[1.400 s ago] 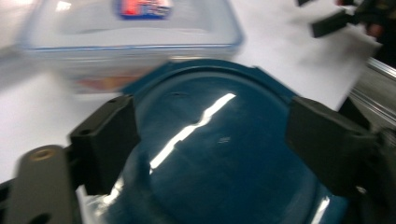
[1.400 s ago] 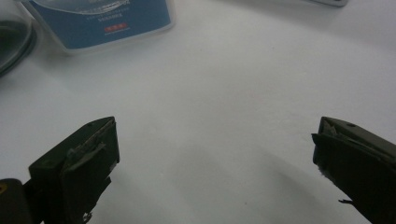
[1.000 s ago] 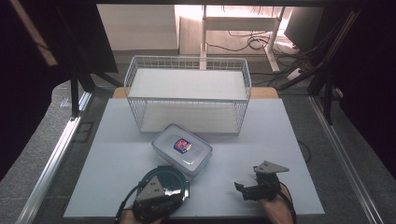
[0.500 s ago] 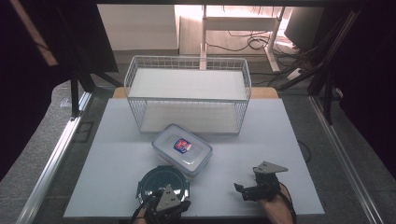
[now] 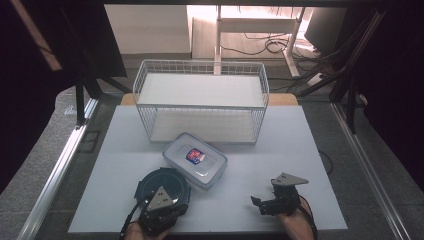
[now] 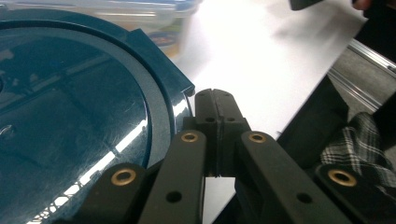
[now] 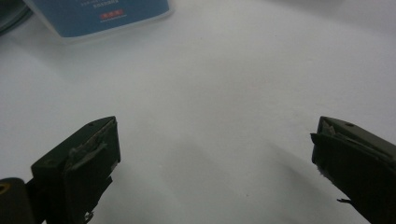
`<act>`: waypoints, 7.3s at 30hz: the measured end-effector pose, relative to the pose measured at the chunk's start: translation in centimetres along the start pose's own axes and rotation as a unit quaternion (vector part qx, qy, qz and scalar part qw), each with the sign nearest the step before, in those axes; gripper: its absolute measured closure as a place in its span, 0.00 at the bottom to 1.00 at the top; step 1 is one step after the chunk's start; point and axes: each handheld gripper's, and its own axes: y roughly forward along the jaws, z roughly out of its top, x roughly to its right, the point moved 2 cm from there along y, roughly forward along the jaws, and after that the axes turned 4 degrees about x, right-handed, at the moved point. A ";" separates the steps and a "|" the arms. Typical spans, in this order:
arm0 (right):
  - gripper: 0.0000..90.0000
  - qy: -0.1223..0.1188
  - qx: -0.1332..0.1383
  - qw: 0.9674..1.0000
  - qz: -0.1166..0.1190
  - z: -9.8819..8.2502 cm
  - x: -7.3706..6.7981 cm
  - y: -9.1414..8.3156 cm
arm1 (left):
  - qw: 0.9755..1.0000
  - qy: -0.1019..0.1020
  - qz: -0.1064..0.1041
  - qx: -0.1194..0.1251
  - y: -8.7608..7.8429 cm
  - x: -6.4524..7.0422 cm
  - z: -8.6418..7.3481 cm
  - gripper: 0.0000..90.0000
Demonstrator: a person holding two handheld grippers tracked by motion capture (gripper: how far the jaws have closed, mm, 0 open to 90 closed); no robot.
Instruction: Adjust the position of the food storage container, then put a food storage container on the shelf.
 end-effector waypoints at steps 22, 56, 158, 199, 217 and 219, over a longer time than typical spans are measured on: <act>0.01 -0.001 0.000 1.000 0.004 0.0 0.0 0.1 | 0.997 -0.004 0.067 -0.029 2.6 -0.5 2.9 1.00; 0.01 0.000 -0.004 1.000 0.007 0.0 -0.1 0.2 | 0.987 -0.065 0.146 -0.010 -2.1 -10.1 0.7 1.00; 0.98 0.004 -0.037 0.998 0.052 5.2 -1.7 3.3 | 0.993 -0.113 -0.010 -0.037 2.8 -9.4 1.8 1.00; 0.02 -0.013 0.043 0.996 0.075 4.2 -2.5 -1.2 | 0.997 -0.046 -0.009 0.068 -1.0 -8.6 -0.2 0.01; 0.02 -0.037 0.006 0.997 0.066 6.9 -3.8 1.7 | 1.000 -0.012 -0.025 0.011 2.5 -8.5 4.4 0.01; 0.03 -0.028 0.001 0.997 0.069 7.3 -3.8 2.3 | 0.999 -0.019 -0.030 0.009 3.1 -8.9 4.9 0.02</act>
